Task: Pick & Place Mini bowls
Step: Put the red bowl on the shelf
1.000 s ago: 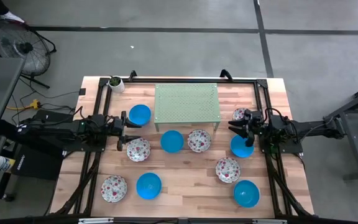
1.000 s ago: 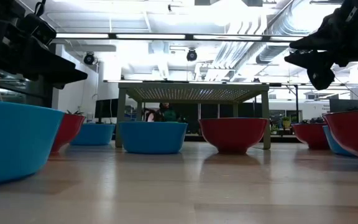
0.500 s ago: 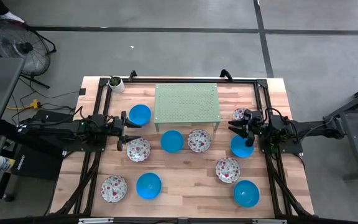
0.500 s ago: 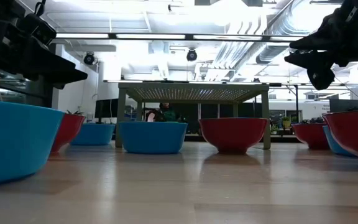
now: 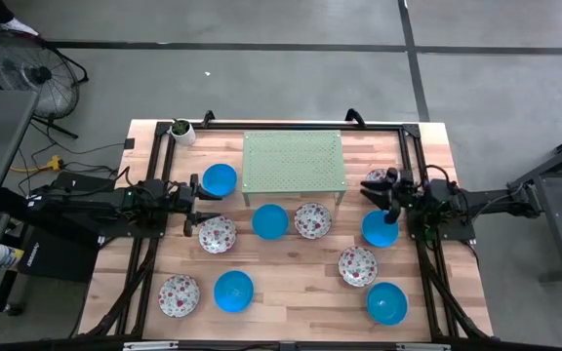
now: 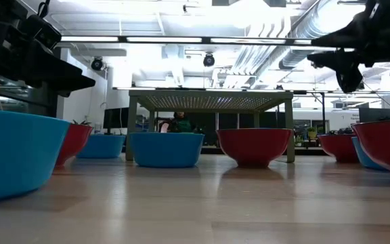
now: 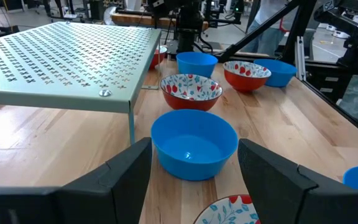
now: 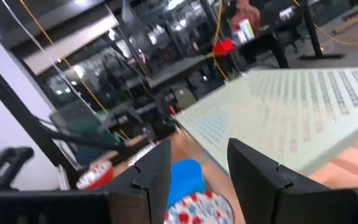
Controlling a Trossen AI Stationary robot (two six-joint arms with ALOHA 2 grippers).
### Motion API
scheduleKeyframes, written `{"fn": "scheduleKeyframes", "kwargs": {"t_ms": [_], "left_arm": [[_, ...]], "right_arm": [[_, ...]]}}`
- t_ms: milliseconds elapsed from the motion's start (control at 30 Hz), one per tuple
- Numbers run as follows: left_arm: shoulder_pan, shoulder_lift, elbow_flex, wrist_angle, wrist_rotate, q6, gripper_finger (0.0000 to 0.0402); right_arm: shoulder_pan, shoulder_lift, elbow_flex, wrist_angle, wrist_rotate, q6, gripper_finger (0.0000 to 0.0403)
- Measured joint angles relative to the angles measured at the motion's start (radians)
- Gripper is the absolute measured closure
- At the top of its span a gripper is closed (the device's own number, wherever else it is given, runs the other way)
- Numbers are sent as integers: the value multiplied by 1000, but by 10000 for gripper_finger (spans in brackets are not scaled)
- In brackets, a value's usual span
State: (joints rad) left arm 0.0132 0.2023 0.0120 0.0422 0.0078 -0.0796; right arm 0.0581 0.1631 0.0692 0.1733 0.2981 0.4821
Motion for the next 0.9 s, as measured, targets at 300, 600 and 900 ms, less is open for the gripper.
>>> {"fn": "scheduleKeyframes", "kwargs": {"t_ms": [300, 600, 900], "left_arm": [[0, 0, 0, 0, 0, 0, 168], [0, 0, 0, 0, 0, 0, 168], [0, 0, 0, 0, 0, 0, 168]], "right_arm": [[-61, 21, 162, -168, 29, -174, 258], [-192, 207, 492, -685, 49, -164, 258], [-411, 464, 738, -1061, 6, 40, 258]]}}
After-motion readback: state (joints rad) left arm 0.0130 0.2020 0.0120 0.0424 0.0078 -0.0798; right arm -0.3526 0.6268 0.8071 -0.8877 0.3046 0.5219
